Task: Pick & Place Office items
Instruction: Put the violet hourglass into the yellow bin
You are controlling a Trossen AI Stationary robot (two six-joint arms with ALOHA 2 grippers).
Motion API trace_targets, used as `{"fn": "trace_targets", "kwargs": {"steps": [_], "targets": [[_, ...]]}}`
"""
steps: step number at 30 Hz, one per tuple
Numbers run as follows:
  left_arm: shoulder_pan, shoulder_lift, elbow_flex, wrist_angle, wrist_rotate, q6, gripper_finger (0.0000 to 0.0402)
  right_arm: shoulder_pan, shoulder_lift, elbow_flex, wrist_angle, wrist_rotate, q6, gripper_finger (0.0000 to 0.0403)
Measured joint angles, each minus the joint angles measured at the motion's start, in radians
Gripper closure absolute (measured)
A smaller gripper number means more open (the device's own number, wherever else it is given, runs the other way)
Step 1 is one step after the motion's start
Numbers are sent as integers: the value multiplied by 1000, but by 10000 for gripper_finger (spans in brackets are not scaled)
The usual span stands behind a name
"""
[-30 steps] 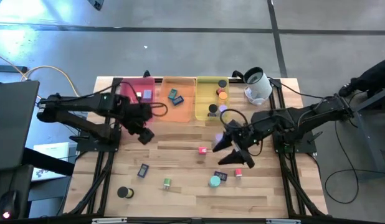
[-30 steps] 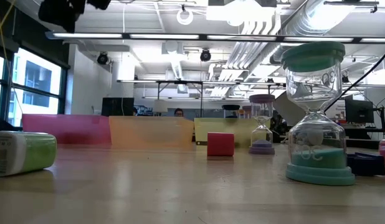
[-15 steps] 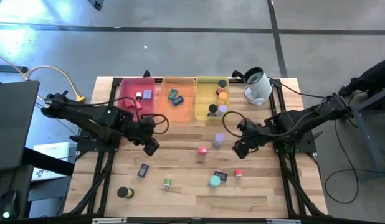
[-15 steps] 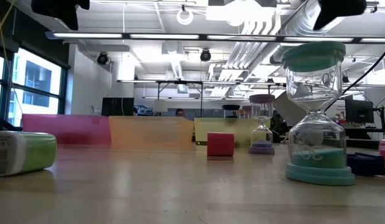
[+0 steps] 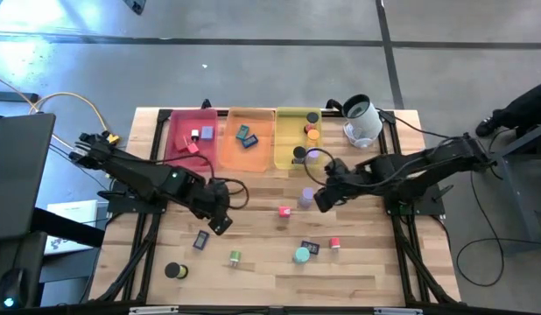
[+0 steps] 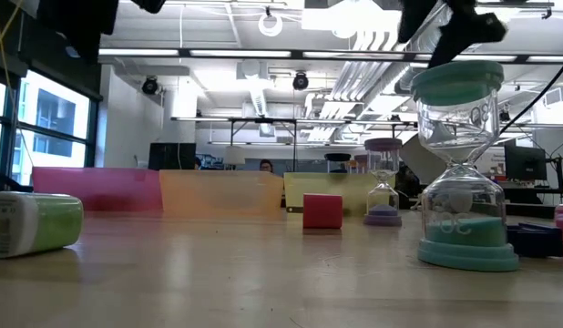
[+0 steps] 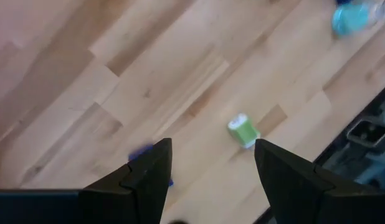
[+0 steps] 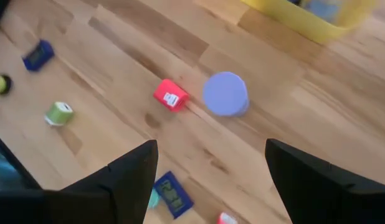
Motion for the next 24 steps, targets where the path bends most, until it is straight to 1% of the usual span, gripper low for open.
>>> {"fn": "trace_targets", "kwargs": {"steps": [2,5,11,14,18,21,24], "targets": [[1,22,0,9,67,29,180,-18,33,0,29,-27,-76,117],[8,50,0,18,120,77,180,-39,79,0,59,-57,-145,117],[16,88,0,15,118,126,180,-101,153,0,57,-82,-164,117],[22,95,0,15,92,136,179,-130,181,0,44,-95,-165,117],[22,112,-1,9,87,176,174,-158,215,0,43,-125,-186,117],[27,125,-1,-14,70,149,167,-170,233,0,66,-140,-202,117],[36,130,-1,-29,67,165,166,-184,240,-1,68,-141,-216,117]]}}
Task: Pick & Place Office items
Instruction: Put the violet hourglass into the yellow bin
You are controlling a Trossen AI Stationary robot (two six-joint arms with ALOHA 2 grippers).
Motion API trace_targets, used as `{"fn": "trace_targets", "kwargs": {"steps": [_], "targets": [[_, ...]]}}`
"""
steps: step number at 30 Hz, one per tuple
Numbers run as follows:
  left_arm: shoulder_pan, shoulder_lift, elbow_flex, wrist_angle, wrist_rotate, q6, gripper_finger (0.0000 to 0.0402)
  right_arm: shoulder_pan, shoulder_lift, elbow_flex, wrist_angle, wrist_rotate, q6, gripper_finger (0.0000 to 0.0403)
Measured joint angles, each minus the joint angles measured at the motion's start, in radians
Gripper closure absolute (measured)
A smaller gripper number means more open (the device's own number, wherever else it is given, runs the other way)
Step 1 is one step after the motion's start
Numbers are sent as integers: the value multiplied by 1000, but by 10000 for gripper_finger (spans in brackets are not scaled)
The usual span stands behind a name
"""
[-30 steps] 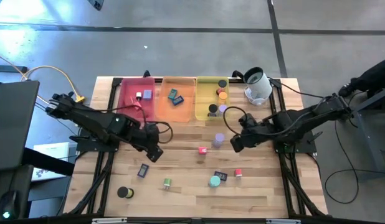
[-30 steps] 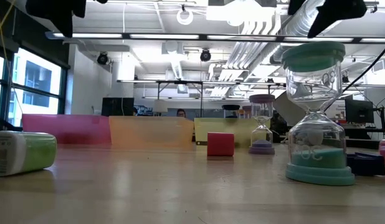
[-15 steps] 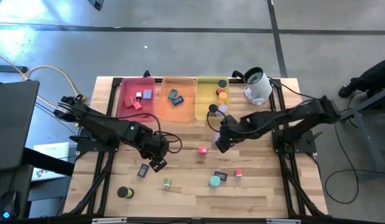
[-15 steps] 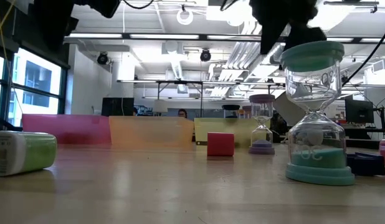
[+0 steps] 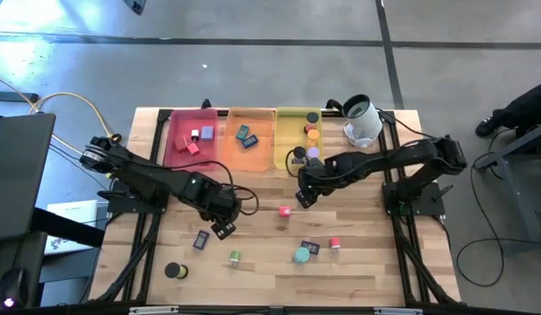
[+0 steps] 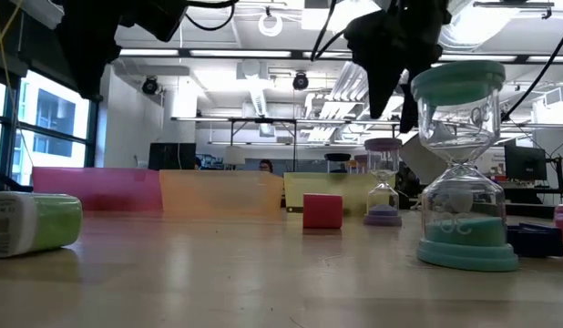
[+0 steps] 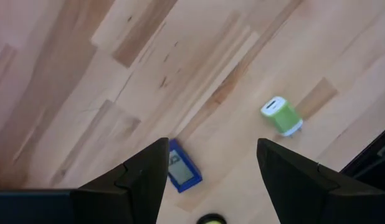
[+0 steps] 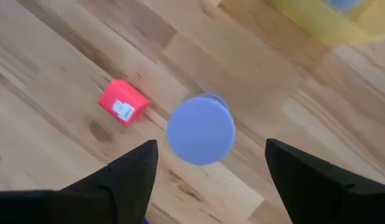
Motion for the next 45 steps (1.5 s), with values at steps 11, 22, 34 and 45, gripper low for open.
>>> {"fn": "trace_targets", "kwargs": {"steps": [11,22,34,45], "targets": [[28,0,1,-7,-3,94,165,-24,61,1,24,-9,-17,117],[64,0,1,-8,-16,141,165,-24,137,0,62,-19,-56,117],[81,0,1,-8,-29,192,165,-30,155,0,80,-18,-99,131],[84,0,1,-8,-52,199,165,-32,154,1,65,-28,-147,217]]}}
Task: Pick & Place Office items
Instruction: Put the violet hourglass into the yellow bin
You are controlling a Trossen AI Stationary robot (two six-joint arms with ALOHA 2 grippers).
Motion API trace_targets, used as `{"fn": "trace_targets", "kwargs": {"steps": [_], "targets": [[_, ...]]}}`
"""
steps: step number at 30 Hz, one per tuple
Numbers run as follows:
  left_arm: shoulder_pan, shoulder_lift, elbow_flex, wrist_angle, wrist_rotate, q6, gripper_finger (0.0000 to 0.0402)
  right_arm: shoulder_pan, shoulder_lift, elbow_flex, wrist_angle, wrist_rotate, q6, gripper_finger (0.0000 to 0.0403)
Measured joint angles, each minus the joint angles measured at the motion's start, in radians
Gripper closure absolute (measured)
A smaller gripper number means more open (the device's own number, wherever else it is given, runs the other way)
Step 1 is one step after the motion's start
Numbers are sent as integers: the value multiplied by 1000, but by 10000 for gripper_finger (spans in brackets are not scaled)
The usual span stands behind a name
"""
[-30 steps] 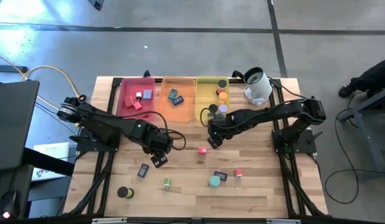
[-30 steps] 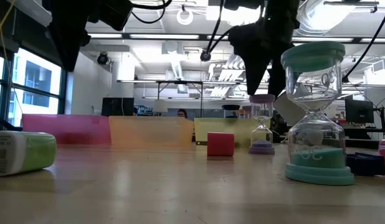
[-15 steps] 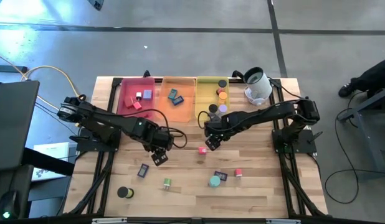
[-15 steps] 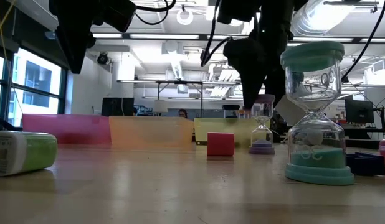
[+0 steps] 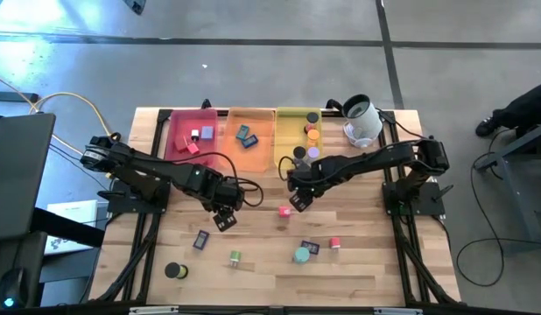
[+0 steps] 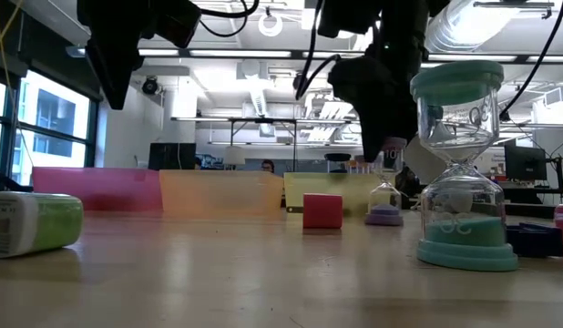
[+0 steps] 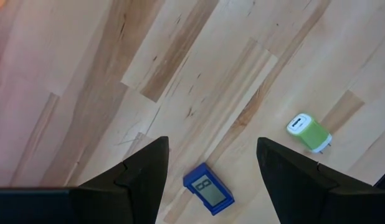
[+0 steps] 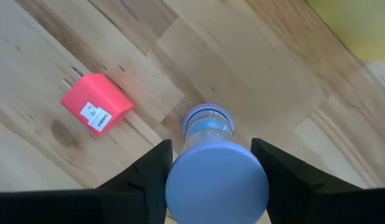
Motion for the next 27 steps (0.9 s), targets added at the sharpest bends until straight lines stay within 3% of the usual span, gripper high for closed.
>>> {"fn": "trace_targets", "kwargs": {"steps": [7,15,27], "targets": [[0,0,0,0,0,0,165,0,-11,0,-29,1,-29,217],[0,0,0,11,-3,-1,165,-7,-110,25,-115,-41,-63,217],[13,0,0,35,0,-8,165,-95,-143,441,-398,81,-226,217]]}}
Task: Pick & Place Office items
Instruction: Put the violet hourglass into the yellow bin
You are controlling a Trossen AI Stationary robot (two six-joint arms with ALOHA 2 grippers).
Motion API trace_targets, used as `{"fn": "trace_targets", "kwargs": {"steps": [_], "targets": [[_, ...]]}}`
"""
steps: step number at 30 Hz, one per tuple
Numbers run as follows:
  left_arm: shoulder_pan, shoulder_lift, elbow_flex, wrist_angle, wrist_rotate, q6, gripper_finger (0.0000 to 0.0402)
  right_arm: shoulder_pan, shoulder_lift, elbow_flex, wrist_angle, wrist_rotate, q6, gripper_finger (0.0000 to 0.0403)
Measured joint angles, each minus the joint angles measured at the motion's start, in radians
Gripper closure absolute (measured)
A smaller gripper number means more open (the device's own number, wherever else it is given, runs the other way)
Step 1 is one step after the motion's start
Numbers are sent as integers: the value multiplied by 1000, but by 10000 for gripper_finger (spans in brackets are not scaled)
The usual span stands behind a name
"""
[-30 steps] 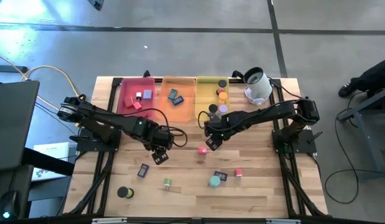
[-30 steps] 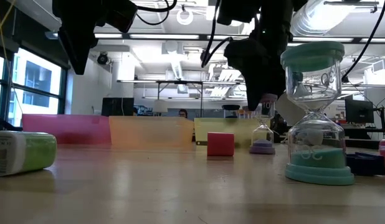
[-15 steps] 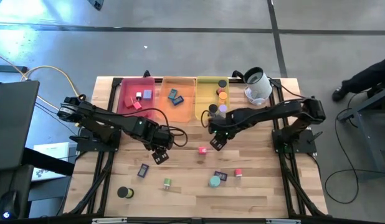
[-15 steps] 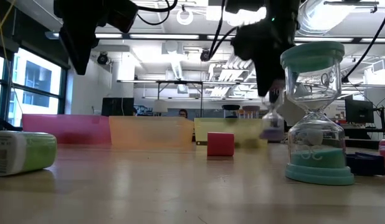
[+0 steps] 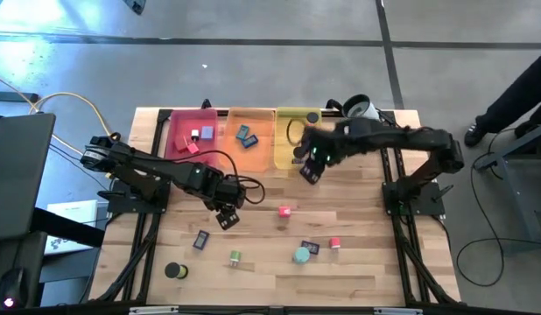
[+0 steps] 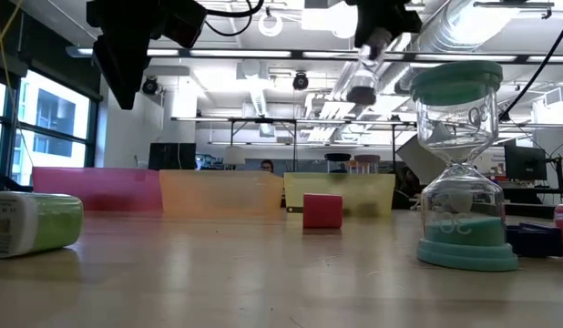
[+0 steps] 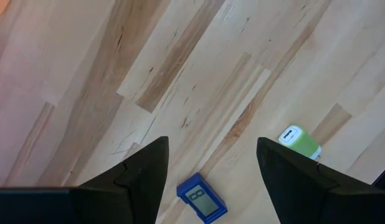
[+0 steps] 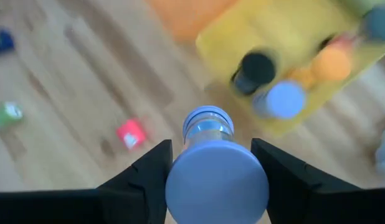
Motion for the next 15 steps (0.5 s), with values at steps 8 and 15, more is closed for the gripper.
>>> {"fn": "trace_targets", "kwargs": {"steps": [8,15], "targets": [[-24,0,0,-1,1,-8,165,-170,25,126,20,35,-133,217],[-27,0,0,-6,2,-10,165,-282,110,145,76,31,-237,217]]}}
